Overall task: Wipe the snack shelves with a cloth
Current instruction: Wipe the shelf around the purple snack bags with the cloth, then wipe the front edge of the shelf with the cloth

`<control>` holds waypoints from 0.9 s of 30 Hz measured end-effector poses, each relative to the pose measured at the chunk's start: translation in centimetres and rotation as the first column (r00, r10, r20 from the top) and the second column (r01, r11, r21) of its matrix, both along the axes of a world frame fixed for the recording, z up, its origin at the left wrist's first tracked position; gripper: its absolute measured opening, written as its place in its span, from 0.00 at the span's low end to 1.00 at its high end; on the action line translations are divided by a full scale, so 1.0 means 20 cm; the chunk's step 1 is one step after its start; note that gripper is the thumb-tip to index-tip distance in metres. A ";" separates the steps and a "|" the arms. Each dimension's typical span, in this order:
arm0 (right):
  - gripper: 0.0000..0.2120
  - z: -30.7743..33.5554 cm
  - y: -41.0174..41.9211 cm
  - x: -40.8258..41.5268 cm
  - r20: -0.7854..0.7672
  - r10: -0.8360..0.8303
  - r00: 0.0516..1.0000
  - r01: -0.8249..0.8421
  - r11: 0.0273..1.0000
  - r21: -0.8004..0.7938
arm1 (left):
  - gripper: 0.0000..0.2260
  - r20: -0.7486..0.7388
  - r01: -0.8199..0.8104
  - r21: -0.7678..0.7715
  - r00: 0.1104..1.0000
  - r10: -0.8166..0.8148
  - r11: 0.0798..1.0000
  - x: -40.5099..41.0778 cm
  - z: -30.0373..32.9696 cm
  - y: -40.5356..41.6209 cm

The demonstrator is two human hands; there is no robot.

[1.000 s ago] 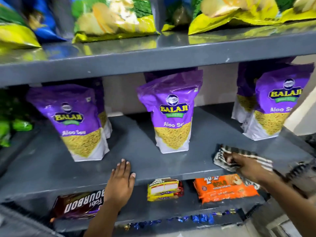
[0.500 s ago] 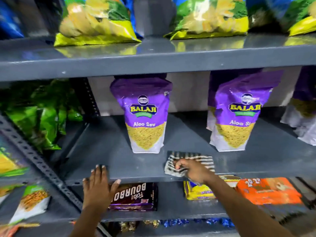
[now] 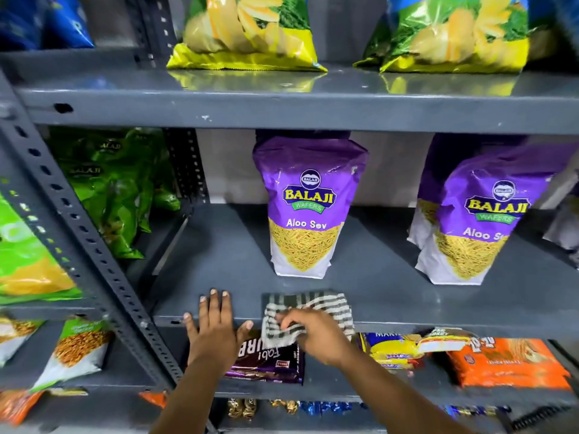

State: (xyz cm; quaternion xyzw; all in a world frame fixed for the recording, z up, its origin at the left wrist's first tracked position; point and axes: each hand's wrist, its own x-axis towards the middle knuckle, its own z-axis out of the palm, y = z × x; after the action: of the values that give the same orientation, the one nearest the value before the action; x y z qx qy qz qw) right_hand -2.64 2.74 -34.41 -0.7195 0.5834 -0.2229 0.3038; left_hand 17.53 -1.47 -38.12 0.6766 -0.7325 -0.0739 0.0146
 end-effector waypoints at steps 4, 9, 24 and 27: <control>0.18 -0.01 0.22 0.05 0.167 -0.045 0.985 0.005 0.973 0.232 | 0.53 -0.003 0.022 0.016 1.000 -0.022 1.000 0.01 0.02 0.00; 0.11 0.07 0.42 -0.14 0.401 -0.235 0.885 0.113 0.946 0.305 | 0.40 -0.045 0.116 -0.224 0.991 -0.129 0.968 -0.02 -0.04 0.06; 0.17 1.85 0.40 -0.63 0.439 -0.289 0.851 0.516 0.301 -0.802 | 0.30 0.024 0.147 -0.955 0.904 -0.427 0.258 -0.64 1.32 0.14; 0.19 1.83 0.17 -0.60 -0.030 -0.507 0.861 0.223 0.431 -0.874 | 0.30 0.088 0.173 -0.965 0.922 -0.378 0.198 -0.67 1.53 0.12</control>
State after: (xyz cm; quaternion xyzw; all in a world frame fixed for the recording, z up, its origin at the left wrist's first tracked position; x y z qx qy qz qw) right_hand -14.61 6.09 2.13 -0.6519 0.5798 -0.4309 -0.2307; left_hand 4.06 0.91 -7.53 0.3742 -0.7282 0.3285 0.4710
